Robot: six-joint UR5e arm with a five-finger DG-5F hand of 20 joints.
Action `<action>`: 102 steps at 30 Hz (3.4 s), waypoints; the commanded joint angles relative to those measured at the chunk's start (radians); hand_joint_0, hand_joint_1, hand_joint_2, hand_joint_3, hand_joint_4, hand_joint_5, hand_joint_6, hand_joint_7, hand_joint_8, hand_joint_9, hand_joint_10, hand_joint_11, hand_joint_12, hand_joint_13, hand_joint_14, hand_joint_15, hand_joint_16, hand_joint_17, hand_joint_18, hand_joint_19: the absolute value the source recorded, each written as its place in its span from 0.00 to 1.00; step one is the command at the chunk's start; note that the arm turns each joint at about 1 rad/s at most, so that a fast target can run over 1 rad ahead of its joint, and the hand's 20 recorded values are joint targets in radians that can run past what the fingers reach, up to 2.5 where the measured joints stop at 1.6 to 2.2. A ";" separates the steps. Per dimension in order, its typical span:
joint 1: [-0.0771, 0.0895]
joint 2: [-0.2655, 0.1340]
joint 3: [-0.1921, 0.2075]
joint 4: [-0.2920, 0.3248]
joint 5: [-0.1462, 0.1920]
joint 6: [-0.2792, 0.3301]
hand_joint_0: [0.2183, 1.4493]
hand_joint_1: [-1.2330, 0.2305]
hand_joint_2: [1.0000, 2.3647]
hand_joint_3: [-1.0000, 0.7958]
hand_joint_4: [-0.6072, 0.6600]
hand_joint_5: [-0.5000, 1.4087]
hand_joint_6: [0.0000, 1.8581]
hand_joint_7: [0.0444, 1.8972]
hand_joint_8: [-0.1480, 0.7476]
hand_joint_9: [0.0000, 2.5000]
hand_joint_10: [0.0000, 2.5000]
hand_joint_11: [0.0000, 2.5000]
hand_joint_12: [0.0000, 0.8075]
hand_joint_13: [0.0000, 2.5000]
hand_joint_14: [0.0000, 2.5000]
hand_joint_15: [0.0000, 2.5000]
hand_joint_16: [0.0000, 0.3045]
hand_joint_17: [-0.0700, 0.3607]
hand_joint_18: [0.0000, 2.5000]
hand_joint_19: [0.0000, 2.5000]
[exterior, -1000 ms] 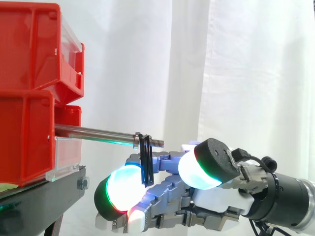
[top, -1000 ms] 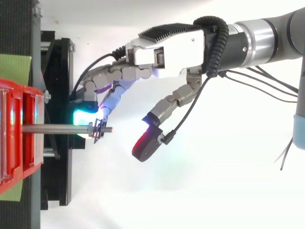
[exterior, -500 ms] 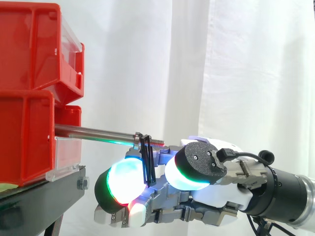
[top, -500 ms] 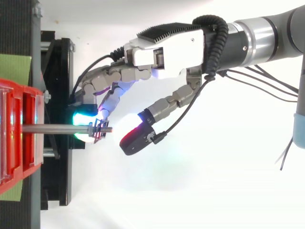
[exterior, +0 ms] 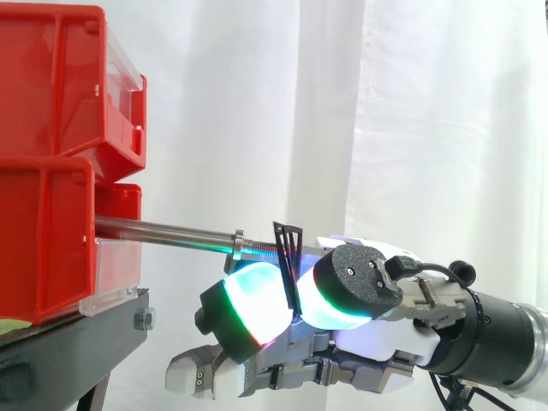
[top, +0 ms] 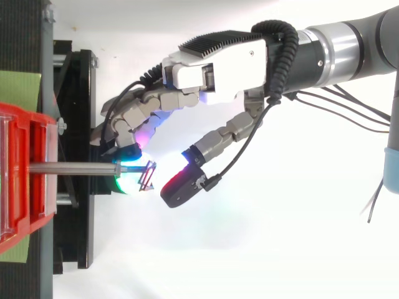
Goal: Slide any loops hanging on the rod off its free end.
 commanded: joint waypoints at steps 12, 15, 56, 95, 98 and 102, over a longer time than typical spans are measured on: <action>-0.001 0.000 -0.001 -0.005 0.000 0.000 0.27 0.42 0.01 0.40 0.60 0.17 0.47 0.78 0.48 0.26 0.00 0.07 0.35 0.20 0.00 0.00 0.12 0.36 0.14 0.00; -0.003 0.000 0.000 -0.025 -0.005 0.002 0.27 0.42 0.01 0.41 0.60 0.17 0.47 0.78 0.48 0.26 0.00 0.07 0.35 0.20 0.00 0.00 0.12 0.36 0.14 0.00; -0.037 0.301 -0.195 -0.616 0.081 -0.046 0.31 0.29 0.00 0.28 0.61 0.17 0.47 0.76 0.46 0.27 0.00 0.07 0.33 0.21 0.00 0.00 0.12 0.36 0.17 0.00; -0.041 0.313 -0.143 -0.769 0.061 0.014 0.14 0.29 0.00 0.28 0.68 0.18 0.41 0.64 0.50 0.27 0.00 0.06 0.42 0.21 0.00 0.00 0.17 0.43 0.20 0.00; -0.043 0.313 -0.144 -0.771 0.061 0.014 0.13 0.31 0.00 0.28 0.68 0.18 0.40 0.62 0.51 0.27 0.00 0.07 0.43 0.21 0.00 0.00 0.17 0.44 0.20 0.00; -0.047 0.313 -0.143 -0.777 0.061 0.014 0.15 0.44 0.00 0.28 0.68 0.18 0.40 0.62 0.51 0.27 0.00 0.07 0.43 0.21 0.00 0.00 0.17 0.44 0.20 0.00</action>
